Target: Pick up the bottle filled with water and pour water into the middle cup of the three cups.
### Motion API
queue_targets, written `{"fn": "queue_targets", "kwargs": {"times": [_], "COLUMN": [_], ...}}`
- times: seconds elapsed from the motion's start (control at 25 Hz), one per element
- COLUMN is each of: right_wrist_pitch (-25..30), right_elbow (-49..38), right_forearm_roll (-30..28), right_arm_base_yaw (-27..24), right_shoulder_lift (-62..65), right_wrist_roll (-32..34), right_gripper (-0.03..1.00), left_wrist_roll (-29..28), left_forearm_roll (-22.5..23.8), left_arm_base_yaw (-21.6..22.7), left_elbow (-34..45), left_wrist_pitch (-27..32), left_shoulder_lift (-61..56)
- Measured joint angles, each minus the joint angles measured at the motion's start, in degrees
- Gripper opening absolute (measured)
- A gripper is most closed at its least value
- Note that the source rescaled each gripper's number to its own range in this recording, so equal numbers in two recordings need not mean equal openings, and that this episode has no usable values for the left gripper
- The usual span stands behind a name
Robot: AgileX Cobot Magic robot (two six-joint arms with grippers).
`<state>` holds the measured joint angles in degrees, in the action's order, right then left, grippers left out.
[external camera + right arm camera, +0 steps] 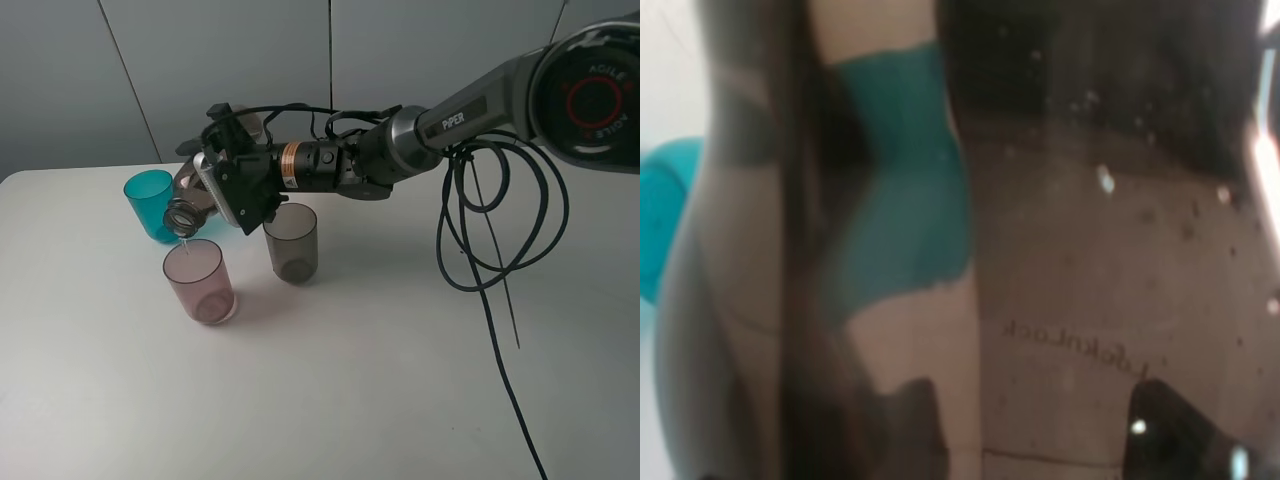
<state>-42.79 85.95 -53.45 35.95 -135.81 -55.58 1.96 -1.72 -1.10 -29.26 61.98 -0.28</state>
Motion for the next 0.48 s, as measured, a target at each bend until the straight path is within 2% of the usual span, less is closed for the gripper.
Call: {"fn": "queue_targets", "kwargs": {"times": [0.48], "right_wrist_pitch": [-0.08], "right_elbow": [0.0], "right_forearm_roll": [0.33], "right_arm_base_yaw": [0.0], "right_shoulder_lift": [0.0], "right_wrist_roll": [-2.74], "right_gripper": [0.0], "left_wrist_roll": [0.0], "left_forearm_roll": [0.0], "left_arm_base_yaw": [0.0], "left_elbow": [0.0], "left_wrist_pitch": [0.0], "left_shoulder_lift": [0.0]}}
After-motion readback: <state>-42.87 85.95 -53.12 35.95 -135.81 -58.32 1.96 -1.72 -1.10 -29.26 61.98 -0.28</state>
